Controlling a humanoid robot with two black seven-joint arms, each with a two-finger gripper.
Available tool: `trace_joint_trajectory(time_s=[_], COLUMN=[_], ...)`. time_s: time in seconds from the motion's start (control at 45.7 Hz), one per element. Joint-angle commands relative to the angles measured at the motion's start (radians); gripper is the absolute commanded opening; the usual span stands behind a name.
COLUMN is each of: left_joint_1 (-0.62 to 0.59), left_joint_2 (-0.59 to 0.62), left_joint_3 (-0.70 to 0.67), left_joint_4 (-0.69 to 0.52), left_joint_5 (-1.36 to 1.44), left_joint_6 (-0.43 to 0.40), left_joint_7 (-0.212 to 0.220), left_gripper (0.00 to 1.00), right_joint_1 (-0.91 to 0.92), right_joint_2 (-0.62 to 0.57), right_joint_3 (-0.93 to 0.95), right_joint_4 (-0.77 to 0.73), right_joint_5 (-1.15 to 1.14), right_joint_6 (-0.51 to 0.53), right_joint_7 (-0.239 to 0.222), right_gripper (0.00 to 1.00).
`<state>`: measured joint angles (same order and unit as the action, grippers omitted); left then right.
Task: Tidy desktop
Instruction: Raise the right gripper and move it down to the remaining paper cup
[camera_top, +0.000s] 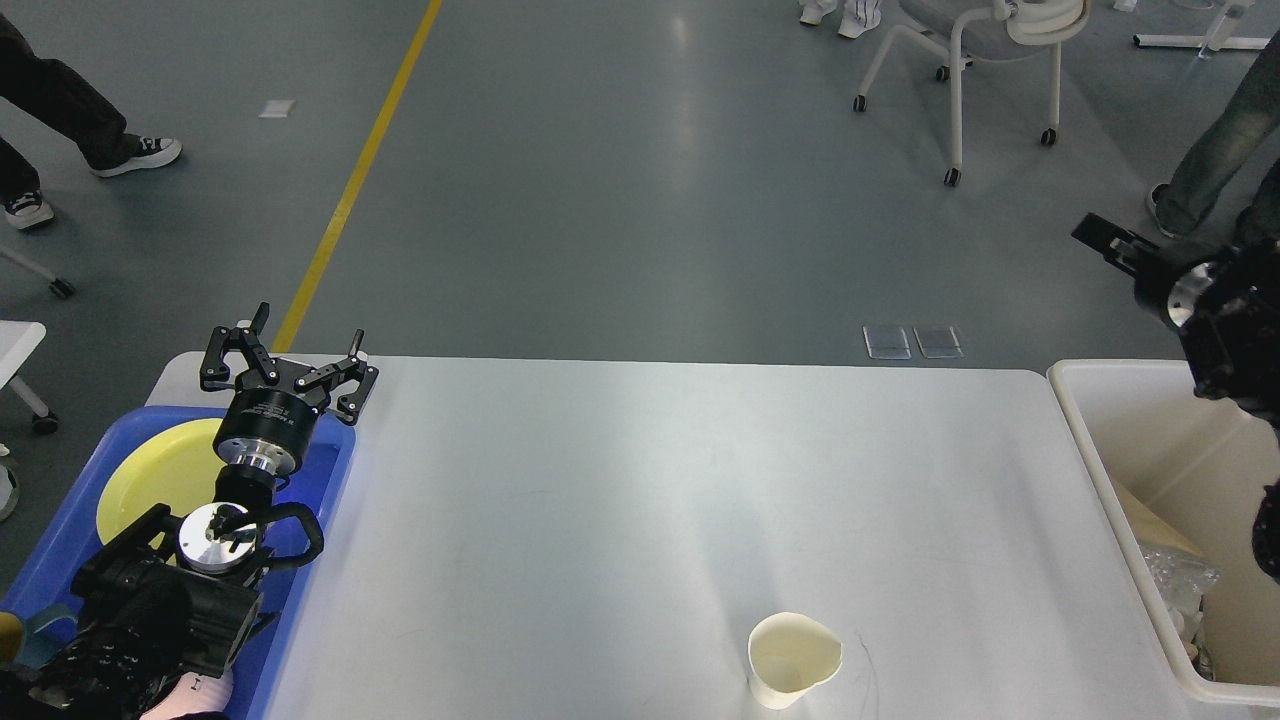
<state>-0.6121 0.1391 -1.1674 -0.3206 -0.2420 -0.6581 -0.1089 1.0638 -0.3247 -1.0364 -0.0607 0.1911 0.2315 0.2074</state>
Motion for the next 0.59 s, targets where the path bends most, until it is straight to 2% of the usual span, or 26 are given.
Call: trace_joint_trajectory(time_s=[0.0, 0.109, 0.263, 0.394, 0.416, 0.569], left_joint_1=[0.000, -0.002, -0.002, 0.000, 0.000, 0.000], left_joint_2=[0.000, -0.001, -0.001, -0.001, -0.001, 0.000], left_joint_3=[0.000, 0.000, 0.000, 0.000, 0.000, 0.000], left_joint_4=[0.000, 0.000, 0.000, 0.000, 0.000, 0.000], left_joint_5=[0.000, 0.000, 0.000, 0.000, 0.000, 0.000], left_joint_6=[0.000, 0.000, 0.000, 0.000, 0.000, 0.000], left_joint_7=[0.000, 0.000, 0.000, 0.000, 0.000, 0.000], left_gripper=[1.00, 1.00, 1.00, 1.00, 1.00, 1.00], right_joint_1=[0.148, 0.249, 0.384, 0.519, 0.582, 0.748], right_joint_2=[0.065, 0.127, 0.134, 0.079, 0.046, -0.039], right_joint_3=[-0.013, -0.014, -0.019, -0.021, -0.016, -0.011], right_joint_4=[0.002, 0.047, 0.280, 0.609, 0.765, 1.201], right_joint_5=[0.001, 0.001, -0.001, -0.009, -0.027, -0.127], right_joint_6=[0.190, 0.299, 0.315, 0.312, 0.305, 0.250], right_joint_7=[0.001, 0.000, -0.002, -0.005, -0.005, -0.006], right_gripper=[1.00, 1.00, 1.00, 1.00, 1.00, 1.00])
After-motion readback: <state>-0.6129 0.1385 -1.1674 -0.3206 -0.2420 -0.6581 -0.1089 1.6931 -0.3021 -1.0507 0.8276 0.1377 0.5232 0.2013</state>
